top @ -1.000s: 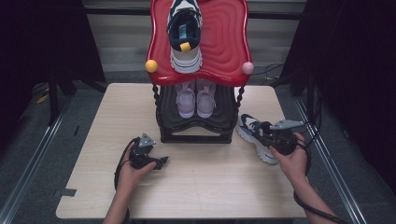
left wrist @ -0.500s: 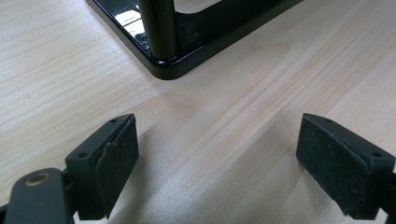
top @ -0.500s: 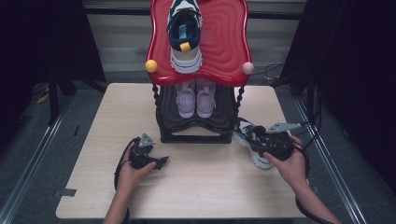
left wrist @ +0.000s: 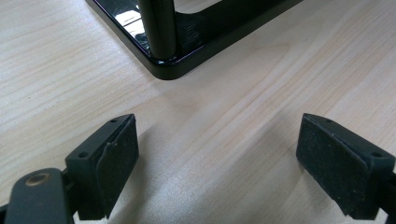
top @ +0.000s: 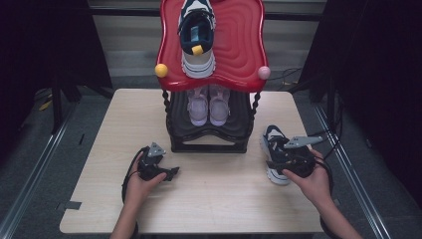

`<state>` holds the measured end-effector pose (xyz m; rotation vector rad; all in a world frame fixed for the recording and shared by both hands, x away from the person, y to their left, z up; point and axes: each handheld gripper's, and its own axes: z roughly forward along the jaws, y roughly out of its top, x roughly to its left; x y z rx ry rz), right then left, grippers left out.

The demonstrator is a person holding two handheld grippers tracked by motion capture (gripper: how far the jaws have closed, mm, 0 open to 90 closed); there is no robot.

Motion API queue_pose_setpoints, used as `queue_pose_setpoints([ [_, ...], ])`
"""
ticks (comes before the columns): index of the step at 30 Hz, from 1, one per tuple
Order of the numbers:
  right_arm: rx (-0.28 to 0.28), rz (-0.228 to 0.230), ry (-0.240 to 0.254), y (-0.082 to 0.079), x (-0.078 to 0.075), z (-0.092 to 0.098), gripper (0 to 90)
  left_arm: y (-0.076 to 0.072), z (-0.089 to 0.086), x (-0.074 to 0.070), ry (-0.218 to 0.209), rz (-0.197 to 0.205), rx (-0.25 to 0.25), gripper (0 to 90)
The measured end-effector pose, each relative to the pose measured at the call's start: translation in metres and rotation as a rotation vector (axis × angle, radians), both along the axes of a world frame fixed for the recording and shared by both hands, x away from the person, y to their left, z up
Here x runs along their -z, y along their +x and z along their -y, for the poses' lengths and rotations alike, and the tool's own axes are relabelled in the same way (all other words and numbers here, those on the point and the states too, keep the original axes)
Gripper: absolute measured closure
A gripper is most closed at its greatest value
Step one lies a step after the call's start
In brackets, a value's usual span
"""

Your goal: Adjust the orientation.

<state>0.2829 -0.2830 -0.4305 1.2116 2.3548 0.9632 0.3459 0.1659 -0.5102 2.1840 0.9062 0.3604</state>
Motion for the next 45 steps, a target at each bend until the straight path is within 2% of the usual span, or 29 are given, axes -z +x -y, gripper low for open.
queue_pose_setpoints([
  [3, -0.004, 0.002, -0.004, 0.001, 0.002, -0.004, 47.7, 0.0, 0.0, 0.0, 0.0, 0.001, 0.0, 12.6],
  [5, 0.002, 0.005, 0.008, 0.002, 0.002, -0.005, 50.4, 0.0, 0.0, 0.0, 0.0, 0.001, 0.0, 12.5],
  [8, -0.005, -0.005, 0.025, 0.004, 0.003, -0.007, 48.8, 0.0, 0.0, 0.0, 0.0, 0.001, 0.0, 12.6],
  [13, -0.017, -0.009, 0.013, 0.007, 0.0, -0.009, 46.0, 0.0, 0.0, 0.0, 0.0, 0.001, 0.0, 12.6],
  [15, -0.037, -0.016, 0.01, 0.009, -0.004, -0.008, 44.4, 0.0, 0.0, 0.0, -0.001, 0.001, 0.0, 12.5],
  [17, -0.047, -0.027, -0.012, 0.011, -0.009, -0.007, 43.7, 0.0, 0.0, 0.0, 0.0, 0.001, 0.001, 12.6],
  [18, -0.055, -0.034, -0.007, 0.012, -0.012, -0.007, 43.7, 0.0, 0.0, 0.0, 0.0, 0.0, 0.0, 12.6],
  [20, -0.081, -0.076, -0.01, 0.015, -0.016, -0.005, 42.1, 0.0, 0.0, 0.0, 0.0, 0.001, 0.0, 12.6],
  [25, -0.143, -0.152, -0.073, 0.019, -0.023, -0.007, 41.6, 0.0, 0.0, 0.0, 0.0, 0.001, 0.001, 12.5],
  [26, -0.157, -0.161, -0.082, 0.02, -0.023, -0.007, 42.2, 0.0, 0.0, 0.0, 0.0, 0.001, 0.001, 12.5],
  [28, -0.158, -0.172, -0.116, 0.019, -0.023, -0.008, 44.6, 0.0, 0.0, 0.0, 0.0, 0.001, 0.001, 12.6],
  [30, -0.155, -0.188, -0.129, 0.019, -0.02, -0.008, 47.8, 0.0, 0.0, 0.0, 0.0, 0.001, 0.001, 12.5],
  [32, -0.158, -0.196, -0.159, 0.019, -0.016, -0.009, 54.3, 0.0, 0.0, 0.0, 0.0, 0.001, 0.001, 12.6],
  [34, -0.164, -0.178, -0.17, 0.018, -0.013, -0.008, 63.7, 0.0, 0.0, 0.0, 0.0, 0.001, 0.001, 12.5],
  [35, -0.148, -0.17, -0.168, 0.016, -0.013, -0.008, 67.6, 0.0, 0.0, 0.0, 0.0, 0.001, 0.001, 12.5],
  [37, -0.142, -0.162, -0.134, 0.016, -0.015, -0.005, 71.6, 0.0, 0.0, 0.0, 0.0, 0.001, 0.001, 12.5],
  [41, -0.138, -0.156, -0.124, 0.012, -0.015, -0.006, 74.5, 0.0, 0.0, 0.0, 0.001, 0.002, 0.001, 12.5],
  [44, -0.122, -0.154, -0.051, 0.011, -0.016, -0.007, 75.8, 0.0, 0.0, 0.0, -0.001, 0.001, 0.001, 12.5],
  [45, -0.124, -0.149, -0.044, 0.011, -0.016, -0.008, 75.8, 0.0, 0.0, 0.0, -0.001, 0.001, 0.001, 12.5],
])
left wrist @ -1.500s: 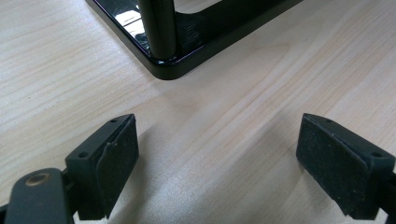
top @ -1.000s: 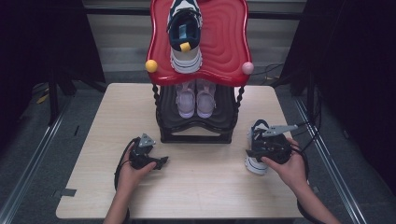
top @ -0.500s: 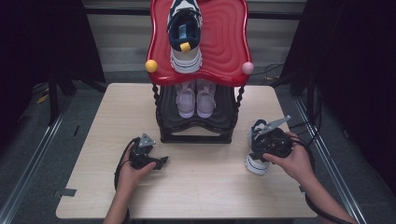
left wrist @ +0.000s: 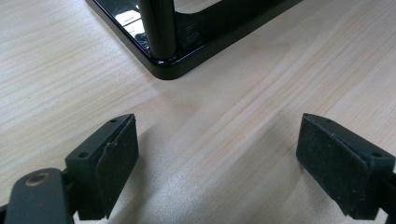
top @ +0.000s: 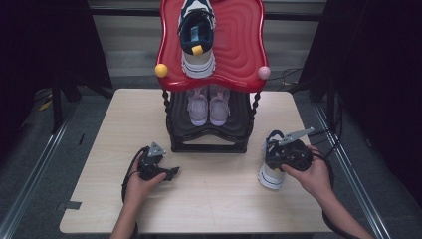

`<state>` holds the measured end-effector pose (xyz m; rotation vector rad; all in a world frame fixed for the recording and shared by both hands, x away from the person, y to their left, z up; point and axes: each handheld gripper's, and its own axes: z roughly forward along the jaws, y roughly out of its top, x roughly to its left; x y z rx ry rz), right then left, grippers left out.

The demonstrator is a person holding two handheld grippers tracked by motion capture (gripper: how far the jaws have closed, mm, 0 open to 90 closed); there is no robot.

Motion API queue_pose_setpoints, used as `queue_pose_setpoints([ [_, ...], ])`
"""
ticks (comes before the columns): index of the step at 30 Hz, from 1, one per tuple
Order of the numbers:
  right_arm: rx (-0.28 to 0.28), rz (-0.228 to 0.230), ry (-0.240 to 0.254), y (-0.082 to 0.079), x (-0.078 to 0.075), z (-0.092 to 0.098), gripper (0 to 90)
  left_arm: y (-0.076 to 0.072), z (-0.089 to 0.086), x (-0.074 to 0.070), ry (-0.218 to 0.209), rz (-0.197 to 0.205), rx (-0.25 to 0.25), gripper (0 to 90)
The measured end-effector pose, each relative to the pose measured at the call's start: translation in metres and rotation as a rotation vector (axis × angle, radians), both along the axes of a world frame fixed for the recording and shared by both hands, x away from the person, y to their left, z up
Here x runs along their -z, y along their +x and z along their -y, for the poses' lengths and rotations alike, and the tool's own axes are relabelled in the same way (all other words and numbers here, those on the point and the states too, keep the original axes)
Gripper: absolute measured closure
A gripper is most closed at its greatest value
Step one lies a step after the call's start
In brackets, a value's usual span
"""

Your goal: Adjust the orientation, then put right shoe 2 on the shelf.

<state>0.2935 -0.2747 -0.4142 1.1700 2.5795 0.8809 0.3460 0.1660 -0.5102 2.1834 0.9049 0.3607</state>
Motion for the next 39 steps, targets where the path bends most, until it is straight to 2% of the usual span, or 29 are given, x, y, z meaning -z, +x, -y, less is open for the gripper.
queue_pose_setpoints([
  [8, -0.013, -0.014, 0.005, 0.003, -0.001, -0.015, 73.7, 0.0, 0.0, 0.0, 0.0, 0.0, 0.0, 12.5],
  [11, -0.031, -0.032, 0.008, 0.004, -0.002, -0.017, 63.8, 0.0, 0.0, 0.0, 0.0, 0.0, 0.0, 12.5],
  [14, -0.059, -0.063, -0.042, 0.005, -0.007, -0.019, 55.1, 0.0, 0.0, 0.0, 0.0, 0.0, 0.0, 12.5],
  [20, -0.146, -0.151, -0.104, 0.01, -0.011, -0.021, 51.2, 0.0, 0.0, 0.0, 0.0, 0.0, 0.0, 12.5],
  [26, -0.173, -0.204, -0.166, 0.016, -0.013, -0.021, 52.2, 0.0, 0.0, 0.0, 0.0, 0.0, 0.0, 12.5],
  [28, -0.183, -0.207, -0.191, 0.018, -0.013, -0.021, 52.2, 0.0, 0.0, 0.0, 0.0, 0.0, 0.0, 12.5],
  [33, -0.209, -0.238, -0.22, 0.021, -0.013, -0.023, 52.3, 0.0, 0.0, 0.0, 0.0, 0.0, 0.001, 12.5],
  [39, -0.278, -0.264, -0.277, 0.025, -0.013, -0.028, 54.5, 0.0, 0.0, 0.0, 0.0, 0.0, 0.0, 12.5],
])
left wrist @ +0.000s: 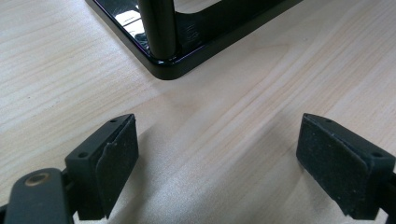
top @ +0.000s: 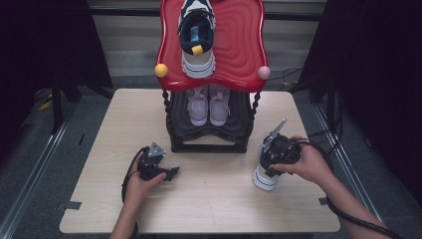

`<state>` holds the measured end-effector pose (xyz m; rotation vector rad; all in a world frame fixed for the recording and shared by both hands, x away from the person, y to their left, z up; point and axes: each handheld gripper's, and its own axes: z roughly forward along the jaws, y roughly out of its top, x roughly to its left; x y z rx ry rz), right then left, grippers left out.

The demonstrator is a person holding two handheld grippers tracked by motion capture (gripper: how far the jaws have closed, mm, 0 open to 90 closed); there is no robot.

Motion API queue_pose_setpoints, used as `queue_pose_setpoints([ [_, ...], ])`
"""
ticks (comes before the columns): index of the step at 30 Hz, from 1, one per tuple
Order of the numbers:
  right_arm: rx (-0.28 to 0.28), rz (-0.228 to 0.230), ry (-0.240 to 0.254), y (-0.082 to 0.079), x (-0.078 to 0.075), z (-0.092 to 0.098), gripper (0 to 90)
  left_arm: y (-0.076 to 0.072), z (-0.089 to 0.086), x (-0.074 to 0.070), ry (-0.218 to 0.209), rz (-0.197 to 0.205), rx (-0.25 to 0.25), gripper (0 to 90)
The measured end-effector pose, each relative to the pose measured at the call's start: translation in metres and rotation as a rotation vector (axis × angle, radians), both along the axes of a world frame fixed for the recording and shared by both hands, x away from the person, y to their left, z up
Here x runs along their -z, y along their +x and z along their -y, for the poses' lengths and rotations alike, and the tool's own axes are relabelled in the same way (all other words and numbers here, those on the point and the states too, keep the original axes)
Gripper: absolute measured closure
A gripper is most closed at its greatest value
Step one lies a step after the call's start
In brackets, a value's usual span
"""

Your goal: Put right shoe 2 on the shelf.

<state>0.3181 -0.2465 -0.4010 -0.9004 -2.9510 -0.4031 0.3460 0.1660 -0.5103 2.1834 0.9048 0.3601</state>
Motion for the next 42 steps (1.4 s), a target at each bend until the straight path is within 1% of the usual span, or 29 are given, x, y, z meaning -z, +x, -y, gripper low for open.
queue_pose_setpoints([
  [2, -0.023, -0.014, -0.019, 0.001, 0.002, -0.002, 54.9, 0.0, 0.0, 0.0, 0.0, 0.0, 0.0, 12.5],
  [3, -0.05, -0.008, -0.025, 0.002, 0.004, -0.002, 54.9, 0.0, 0.0, 0.0, 0.0, 0.0, 0.0, 12.4],
  [4, -0.044, -0.017, -0.028, 0.002, 0.004, -0.003, 54.9, 0.0, 0.0, 0.0, 0.0, 0.0, 0.0, 12.4],
  [6, -0.054, -0.035, -0.038, 0.002, 0.005, -0.006, 55.1, 0.0, 0.0, 0.0, 0.0, 0.0, 0.0, 12.4],
  [7, -0.069, -0.035, -0.053, 0.003, 0.006, -0.007, 55.3, 0.0, 0.0, 0.0, 0.0, 0.0, 0.0, 12.4],
  [9, -0.073, -0.057, -0.06, 0.004, 0.008, -0.01, 56.1, 0.0, 0.0, 0.0, 0.0, 0.0, 0.0, 12.4],
  [10, -0.084, -0.059, -0.074, 0.006, 0.008, -0.011, 56.8, 0.0, 0.0, 0.0, 0.001, 0.0, 0.0, 12.4],
  [12, -0.089, -0.078, -0.096, 0.008, 0.009, -0.014, 58.0, 0.0, 0.0, 0.0, 0.0, 0.0, 0.0, 12.4],
  [13, -0.101, -0.076, -0.107, 0.01, 0.01, -0.015, 58.3, 0.0, 0.0, 0.0, 0.0, 0.0, 0.001, 12.4],
  [15, -0.108, -0.099, -0.116, 0.012, 0.013, -0.017, 59.0, 0.0, 0.0, 0.0, 0.0, 0.0, 0.0, 12.4],
  [16, -0.114, -0.094, -0.127, 0.012, 0.014, -0.017, 60.2, 0.0, 0.0, 0.0, 0.0, 0.0, 0.0, 12.4],
  [18, -0.119, -0.101, -0.129, 0.013, 0.018, -0.019, 60.6, 0.0, 0.0, 0.0, 0.0, 0.0, 0.001, 12.4],
  [19, -0.117, -0.112, -0.134, 0.013, 0.019, -0.02, 60.8, 0.0, 0.0, 0.0, 0.0, 0.0, 0.0, 12.4],
  [21, -0.131, -0.11, -0.137, 0.015, 0.023, -0.021, 62.7, 0.0, 0.0, 0.0, 0.0, 0.0, 0.001, 12.4],
  [24, -0.123, -0.131, -0.131, 0.016, 0.027, -0.023, 64.0, 0.0, 0.0, 0.0, 0.0, 0.0, 0.001, 12.4],
  [25, -0.118, -0.14, -0.133, 0.016, 0.028, -0.024, 64.2, 0.0, 0.0, 0.0, 0.0, 0.0, 0.0, 12.4],
  [29, -0.134, -0.146, -0.132, 0.017, 0.029, -0.023, 64.7, 0.0, 0.0, 0.0, 0.0, 0.0, 0.0, 12.4],
  [31, -0.137, -0.156, -0.139, 0.018, 0.029, -0.024, 65.1, 0.0, 0.0, 0.0, 0.0, 0.0, 0.0, 12.4],
  [32, -0.127, -0.165, -0.142, 0.017, 0.029, -0.025, 65.3, 0.0, 0.0, 0.0, 0.0, 0.0, 0.0, 12.4],
  [33, -0.137, -0.166, -0.137, 0.017, 0.03, -0.025, 65.5, 0.0, 0.0, 0.0, 0.0, 0.0, 0.0, 12.4],
  [34, -0.153, -0.157, -0.146, 0.018, 0.03, -0.025, 65.9, 0.0, 0.0, 0.0, 0.0, 0.0, 0.0, 12.4],
  [35, -0.145, -0.167, -0.154, 0.017, 0.029, -0.026, 66.6, 0.0, 0.0, 0.0, 0.0, 0.0, 0.0, 12.4],
  [37, -0.155, -0.162, -0.151, 0.018, 0.03, -0.026, 67.3, 0.0, 0.0, 0.0, -0.001, 0.0, 0.0, 12.4],
  [40, -0.142, -0.176, -0.154, 0.016, 0.028, -0.028, 68.3, 0.0, 0.0, 0.0, -0.001, 0.0, 0.0, 12.4],
  [42, -0.154, -0.166, -0.148, 0.017, 0.03, -0.026, 70.1, 0.0, 0.0, 0.0, 0.0, 0.0, 0.0, 12.4],
])
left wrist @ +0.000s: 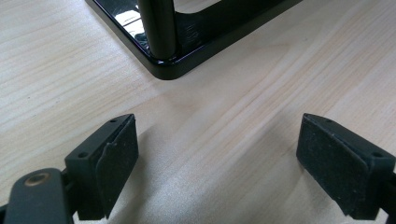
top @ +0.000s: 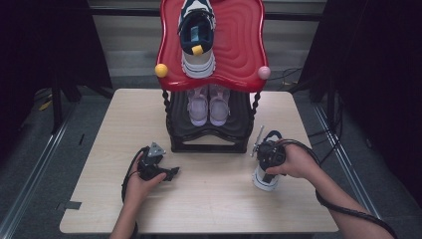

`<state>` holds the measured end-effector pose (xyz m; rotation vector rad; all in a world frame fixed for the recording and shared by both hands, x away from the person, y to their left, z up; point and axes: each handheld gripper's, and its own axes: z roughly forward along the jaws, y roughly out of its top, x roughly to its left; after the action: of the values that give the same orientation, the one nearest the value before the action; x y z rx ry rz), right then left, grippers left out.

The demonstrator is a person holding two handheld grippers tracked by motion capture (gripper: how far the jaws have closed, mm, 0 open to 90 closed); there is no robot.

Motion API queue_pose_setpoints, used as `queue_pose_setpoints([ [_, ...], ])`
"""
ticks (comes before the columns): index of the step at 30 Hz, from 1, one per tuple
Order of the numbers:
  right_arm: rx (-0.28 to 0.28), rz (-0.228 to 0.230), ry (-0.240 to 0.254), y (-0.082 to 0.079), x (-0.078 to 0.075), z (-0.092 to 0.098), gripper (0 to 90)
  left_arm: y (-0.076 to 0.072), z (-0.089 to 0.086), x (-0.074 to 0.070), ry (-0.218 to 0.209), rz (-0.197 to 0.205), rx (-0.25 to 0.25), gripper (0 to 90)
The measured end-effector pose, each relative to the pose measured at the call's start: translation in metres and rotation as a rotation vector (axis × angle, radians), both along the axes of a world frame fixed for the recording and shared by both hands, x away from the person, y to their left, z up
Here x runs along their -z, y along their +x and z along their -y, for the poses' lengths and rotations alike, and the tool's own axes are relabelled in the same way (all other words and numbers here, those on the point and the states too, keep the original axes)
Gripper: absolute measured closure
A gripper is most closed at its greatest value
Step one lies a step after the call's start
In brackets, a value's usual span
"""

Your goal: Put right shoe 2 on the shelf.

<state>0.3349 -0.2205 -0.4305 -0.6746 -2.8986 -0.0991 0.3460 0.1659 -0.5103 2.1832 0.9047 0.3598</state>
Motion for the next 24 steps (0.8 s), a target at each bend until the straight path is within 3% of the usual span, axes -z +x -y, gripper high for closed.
queue_pose_setpoints([
  [6, 0.002, 0.0, 0.014, -0.002, -0.001, 0.0, 71.9, 0.0, 0.0, 0.0, 0.0, 0.0, 0.0, 12.4],
  [9, -0.024, 0.008, 0.014, -0.002, -0.001, 0.002, 72.2, 0.0, 0.0, 0.0, 0.0, 0.0, 0.0, 12.4],
  [12, -0.001, -0.003, -0.002, -0.006, -0.004, 0.001, 72.4, 0.0, 0.0, 0.0, 0.0, 0.0, 0.0, 12.4],
  [13, -0.015, 0.006, 0.02, -0.005, -0.005, 0.002, 72.4, 0.0, 0.0, 0.0, 0.0, 0.0, 0.0, 12.4],
  [18, -0.024, 0.027, 0.035, -0.006, -0.015, 0.006, 72.5, 0.0, 0.0, 0.0, 0.0, 0.0, 0.0, 12.4],
  [24, -0.033, 0.025, 0.017, -0.007, -0.034, 0.008, 72.5, 0.0, 0.0, 0.0, 0.004, -0.002, 0.003, 12.4],
])
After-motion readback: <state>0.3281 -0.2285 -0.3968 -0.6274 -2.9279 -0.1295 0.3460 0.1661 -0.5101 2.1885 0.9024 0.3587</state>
